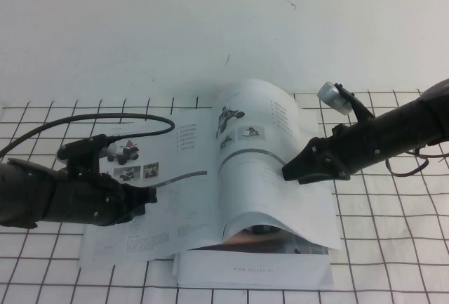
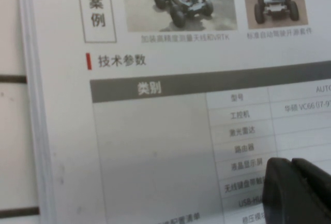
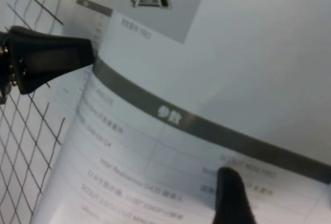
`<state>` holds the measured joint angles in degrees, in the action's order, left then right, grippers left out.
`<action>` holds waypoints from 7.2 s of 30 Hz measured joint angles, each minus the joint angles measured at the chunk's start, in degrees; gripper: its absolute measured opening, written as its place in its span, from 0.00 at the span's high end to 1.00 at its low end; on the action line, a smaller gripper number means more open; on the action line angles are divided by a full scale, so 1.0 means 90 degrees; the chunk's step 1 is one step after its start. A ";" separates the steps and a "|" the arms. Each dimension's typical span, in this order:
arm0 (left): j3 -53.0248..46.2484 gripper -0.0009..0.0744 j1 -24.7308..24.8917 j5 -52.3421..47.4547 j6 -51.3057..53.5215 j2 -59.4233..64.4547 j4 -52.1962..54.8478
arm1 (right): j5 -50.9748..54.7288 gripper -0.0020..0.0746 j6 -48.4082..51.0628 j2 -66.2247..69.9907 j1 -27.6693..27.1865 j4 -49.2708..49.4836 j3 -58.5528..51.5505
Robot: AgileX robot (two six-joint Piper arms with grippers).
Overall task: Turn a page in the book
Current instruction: Open the closed book
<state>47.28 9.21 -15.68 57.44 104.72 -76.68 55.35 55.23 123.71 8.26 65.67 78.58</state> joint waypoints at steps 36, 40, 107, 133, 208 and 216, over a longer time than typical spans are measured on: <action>0.0009 0.99 -0.0012 -0.0113 0.0028 0.0010 -0.0067 | 0.1068 0.51 -0.2020 -0.0011 -0.0409 -0.3134 0.1569; 0.0009 0.99 -0.0012 -0.0113 0.0028 0.0013 -0.0080 | 0.1113 0.48 -0.2418 0.0001 -0.0419 -0.3766 0.1575; 0.0009 0.99 -0.0012 -0.0102 0.0045 0.0024 -0.0136 | 0.0659 0.40 -0.2751 0.0452 -0.0035 -0.3871 0.1615; 0.0009 0.99 -0.0012 -0.0090 0.0188 0.0037 -0.0386 | 0.0537 0.40 -0.1975 0.0833 -0.0124 -0.1367 0.1663; -0.1625 0.99 0.6461 0.6799 -0.0897 -0.2583 -0.0508 | 0.1378 0.43 -0.0742 0.0106 0.0698 0.1331 0.1616; -0.1625 0.99 0.6788 0.6746 -0.1375 -0.2583 0.0163 | 0.1378 0.43 -0.0742 0.0106 0.0885 0.1462 0.1616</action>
<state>32.66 70.31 45.03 45.07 81.47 -75.21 67.76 48.56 124.67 16.22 78.83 93.13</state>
